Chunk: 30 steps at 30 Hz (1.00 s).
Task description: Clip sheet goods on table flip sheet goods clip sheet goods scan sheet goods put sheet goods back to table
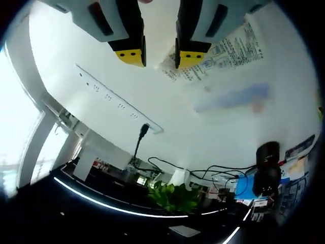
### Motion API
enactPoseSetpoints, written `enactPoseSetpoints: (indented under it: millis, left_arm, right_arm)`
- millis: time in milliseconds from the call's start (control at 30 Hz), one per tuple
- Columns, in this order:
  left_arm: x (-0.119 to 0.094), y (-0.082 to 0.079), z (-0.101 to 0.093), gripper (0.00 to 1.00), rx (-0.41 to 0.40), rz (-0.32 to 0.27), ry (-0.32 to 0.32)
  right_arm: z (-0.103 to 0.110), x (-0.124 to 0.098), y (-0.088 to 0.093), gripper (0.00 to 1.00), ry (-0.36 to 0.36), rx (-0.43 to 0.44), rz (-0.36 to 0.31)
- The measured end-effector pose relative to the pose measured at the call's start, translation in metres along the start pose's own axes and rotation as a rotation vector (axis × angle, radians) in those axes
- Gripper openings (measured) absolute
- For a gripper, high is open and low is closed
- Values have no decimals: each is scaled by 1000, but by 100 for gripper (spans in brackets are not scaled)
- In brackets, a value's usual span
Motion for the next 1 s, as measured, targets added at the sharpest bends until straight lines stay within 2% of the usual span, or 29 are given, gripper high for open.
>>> enactPoseSetpoints:
  millis: [267, 367, 600, 667, 1000]
  left_arm:
    - [0, -1, 0, 4, 1, 1, 2]
    - [0, -1, 0, 4, 1, 1, 2]
    - [-1, -1, 0, 4, 3, 2, 0]
    - [-1, -1, 0, 4, 4, 3, -1]
    - [-2, -1, 0, 4, 8, 3, -6]
  right_arm:
    - [-5, -25, -3, 16, 16, 30, -25]
    - [2, -45, -6, 15, 12, 46, -43]
    - [7, -66, -11, 12, -7, 73, -75]
    - [18, -85, -6, 9, -8, 78, -83]
    - [27, -113, 2, 0, -13, 87, -110]
Point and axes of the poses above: the point that each gripper's makers call its tool centre point, and the gripper's own axes: x roughly forward along the fingers, z roughly to its left, y roughly out of its underside, the point moved 9 cm from there along -x, roughly backward along the fingers, and after that the axes turned 2 degrees about z, right-handed, at the moved point
